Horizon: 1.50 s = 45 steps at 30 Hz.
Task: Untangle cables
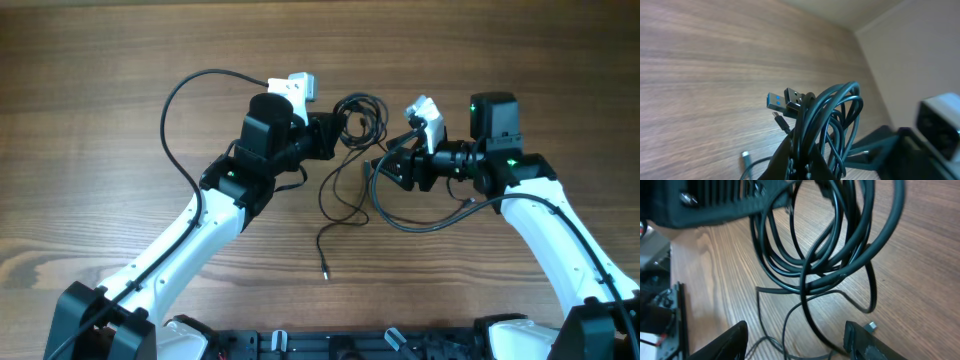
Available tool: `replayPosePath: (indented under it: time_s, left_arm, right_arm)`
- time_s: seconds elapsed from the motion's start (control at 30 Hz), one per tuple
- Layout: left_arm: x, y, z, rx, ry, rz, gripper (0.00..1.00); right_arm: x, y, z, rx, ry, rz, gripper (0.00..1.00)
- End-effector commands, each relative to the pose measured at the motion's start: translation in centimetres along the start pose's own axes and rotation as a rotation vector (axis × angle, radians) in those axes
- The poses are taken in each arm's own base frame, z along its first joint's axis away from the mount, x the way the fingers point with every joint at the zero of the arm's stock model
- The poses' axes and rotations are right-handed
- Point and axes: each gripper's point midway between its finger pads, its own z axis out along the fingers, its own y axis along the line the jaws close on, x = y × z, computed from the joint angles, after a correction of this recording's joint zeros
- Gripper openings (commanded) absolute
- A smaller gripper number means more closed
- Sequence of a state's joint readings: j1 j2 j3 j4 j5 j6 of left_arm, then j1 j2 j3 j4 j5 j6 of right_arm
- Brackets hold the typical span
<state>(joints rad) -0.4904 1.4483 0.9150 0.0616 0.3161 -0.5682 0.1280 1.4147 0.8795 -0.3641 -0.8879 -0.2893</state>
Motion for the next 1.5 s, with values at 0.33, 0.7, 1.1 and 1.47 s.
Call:
replayPosePath:
  time_s: [0.33,0.7,1.1,1.47]
  left_arm:
    - [0.4,-1.3,0.0,0.086,0.023,0.156,0.04]
    - [2.8,-3.8,0.6,0.14,0.067,0.29,0.04]
    - [2.6,-5.2,0.6,0.179,0.042,0.313,0.04]
    - [6.2,-8.9,-1.0,0.447,0.193,0.414,0.04]
  right_arm:
    - [0.1,1.4,-0.5,-0.078,-0.005,0.203,0.04]
    - [-3.4,3.8,-2.2,-0.247,-0.11,0.357,0.04]
    - [-1.2,0.4,-1.6,-0.024,-0.053,0.539,0.04]
    - [-2.9,-2.3,-1.9,0.101,-0.14,0.574,0.05]
